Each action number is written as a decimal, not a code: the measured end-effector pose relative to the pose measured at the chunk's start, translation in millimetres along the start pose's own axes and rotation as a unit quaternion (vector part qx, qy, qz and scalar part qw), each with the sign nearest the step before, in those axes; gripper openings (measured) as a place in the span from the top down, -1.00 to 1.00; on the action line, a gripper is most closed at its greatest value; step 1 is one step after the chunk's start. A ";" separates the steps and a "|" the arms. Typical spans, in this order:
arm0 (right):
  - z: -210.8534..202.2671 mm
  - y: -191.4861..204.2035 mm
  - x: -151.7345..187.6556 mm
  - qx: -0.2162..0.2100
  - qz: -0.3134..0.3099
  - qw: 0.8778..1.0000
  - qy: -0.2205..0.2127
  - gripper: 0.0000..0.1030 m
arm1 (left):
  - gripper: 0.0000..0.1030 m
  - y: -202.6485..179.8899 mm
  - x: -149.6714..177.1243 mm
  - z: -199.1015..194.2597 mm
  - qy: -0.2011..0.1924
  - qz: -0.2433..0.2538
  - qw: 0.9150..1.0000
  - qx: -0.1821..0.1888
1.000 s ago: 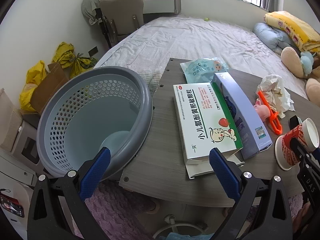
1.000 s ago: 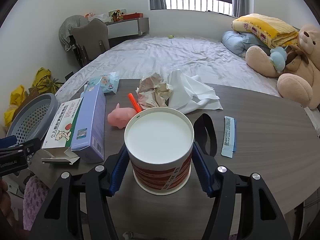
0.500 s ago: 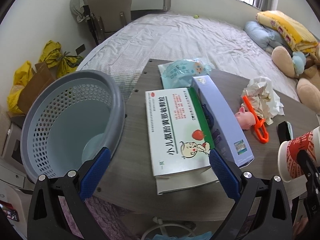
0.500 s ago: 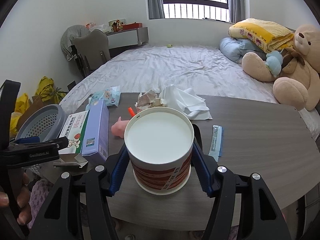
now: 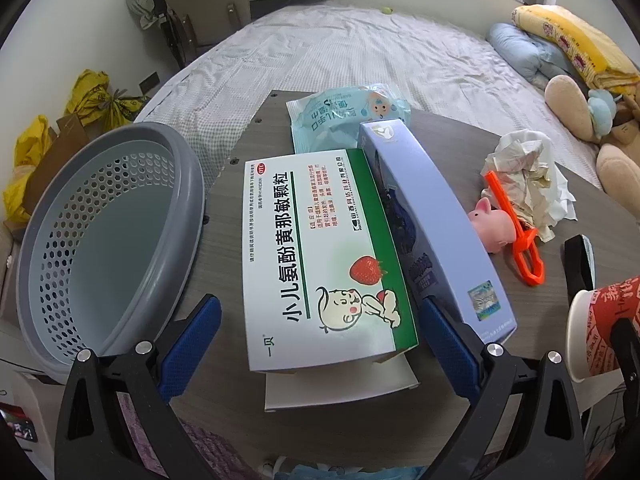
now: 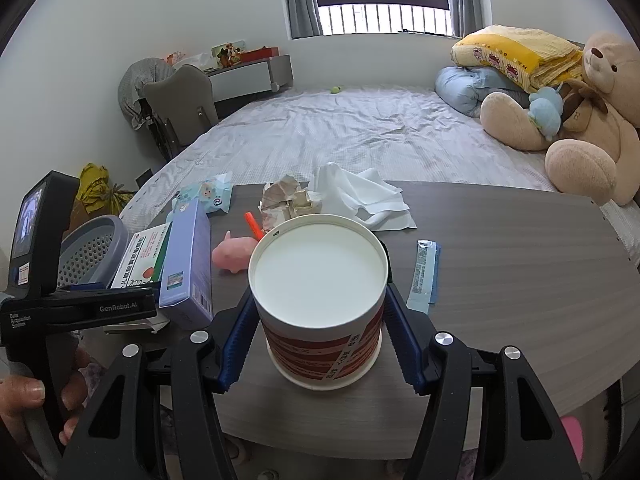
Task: Collect trash
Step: 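Grasp the white-green medicine box with the left gripper and lift it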
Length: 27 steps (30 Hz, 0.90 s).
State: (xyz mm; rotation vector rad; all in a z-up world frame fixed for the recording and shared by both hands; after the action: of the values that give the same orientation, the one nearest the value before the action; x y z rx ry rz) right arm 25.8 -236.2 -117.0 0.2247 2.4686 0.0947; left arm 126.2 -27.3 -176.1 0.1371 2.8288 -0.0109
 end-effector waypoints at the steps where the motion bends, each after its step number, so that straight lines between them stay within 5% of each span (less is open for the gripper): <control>1: 0.0 -0.8 0.2 -0.001 0.001 1.000 0.000 -0.16 | -0.89 -0.4 -1.3 2.4 0.001 -0.001 1.000 -0.001; 16: -0.1 -3.8 0.5 -0.008 0.006 1.000 0.000 -0.16 | -0.88 -5.8 -15.8 25.3 0.011 -0.017 1.000 0.018; 27: -2.2 -3.0 0.5 -0.006 0.004 1.000 -0.002 -0.16 | -0.59 -10.6 -12.6 18.7 -0.001 0.003 1.000 0.029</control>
State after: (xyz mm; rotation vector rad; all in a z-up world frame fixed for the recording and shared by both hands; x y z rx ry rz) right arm 23.6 -239.0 -116.0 0.2290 2.4621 0.1128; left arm 142.8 -39.4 -190.1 0.1571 2.8265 -0.0923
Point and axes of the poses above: each gripper's, at about its wrist camera, not at the fingertips, and z roughly the way its jaws point, y to its left, x to its underside, the point moved 10 cm from there along z, roughly the way its jaws point, and after that the axes turned 11 degrees about y, right-handed, at the moved point
